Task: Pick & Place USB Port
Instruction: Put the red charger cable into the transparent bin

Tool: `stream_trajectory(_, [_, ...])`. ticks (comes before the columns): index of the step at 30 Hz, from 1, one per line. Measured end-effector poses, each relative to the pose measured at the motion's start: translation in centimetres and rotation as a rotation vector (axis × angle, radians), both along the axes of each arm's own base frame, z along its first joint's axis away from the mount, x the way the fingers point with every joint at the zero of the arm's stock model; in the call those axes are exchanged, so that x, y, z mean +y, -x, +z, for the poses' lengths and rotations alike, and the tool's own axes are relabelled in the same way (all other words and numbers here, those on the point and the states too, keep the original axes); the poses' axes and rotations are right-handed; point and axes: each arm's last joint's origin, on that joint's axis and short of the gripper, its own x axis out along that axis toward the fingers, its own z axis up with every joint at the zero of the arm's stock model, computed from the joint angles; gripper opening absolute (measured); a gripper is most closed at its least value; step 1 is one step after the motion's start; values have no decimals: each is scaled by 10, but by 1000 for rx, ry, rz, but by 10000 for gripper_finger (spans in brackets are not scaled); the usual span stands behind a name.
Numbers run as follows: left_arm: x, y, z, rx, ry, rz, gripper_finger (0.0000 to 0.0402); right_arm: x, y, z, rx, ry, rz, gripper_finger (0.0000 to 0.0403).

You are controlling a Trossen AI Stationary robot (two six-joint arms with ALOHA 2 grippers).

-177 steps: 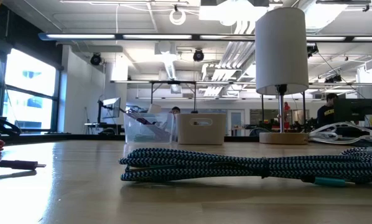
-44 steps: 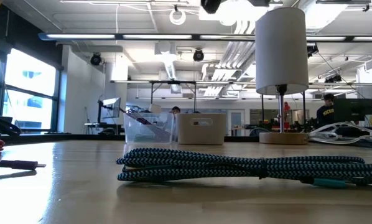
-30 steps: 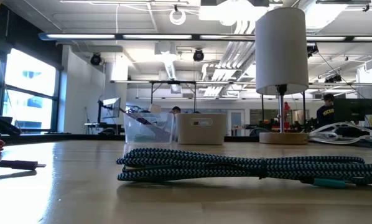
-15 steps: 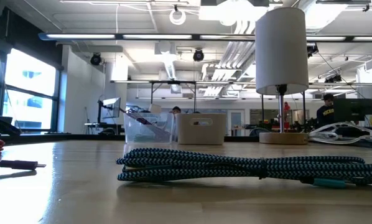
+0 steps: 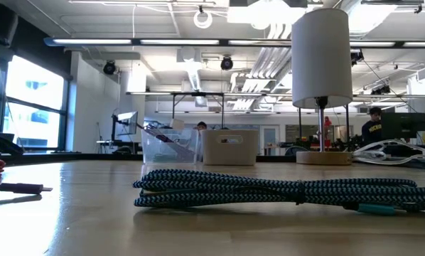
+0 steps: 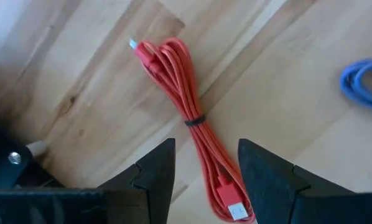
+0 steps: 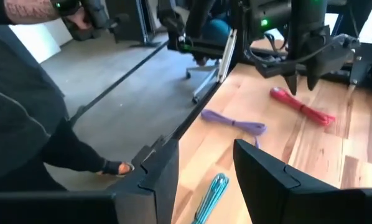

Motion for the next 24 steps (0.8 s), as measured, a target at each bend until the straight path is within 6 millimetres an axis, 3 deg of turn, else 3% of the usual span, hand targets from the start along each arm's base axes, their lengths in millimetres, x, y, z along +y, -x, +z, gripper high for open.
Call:
stream_trajectory(11, [-7,-7,-16,40,0,7,170,1,4,-4,63,-12,69,145])
stream_trajectory(18, [-3,-13,-24,93,-17,31,170,0,5,-5,85,-20,70,145])
stream_trajectory(24, [3,-20,-25,133,1,-45,170,0,5,-5,103,-42,47,145])
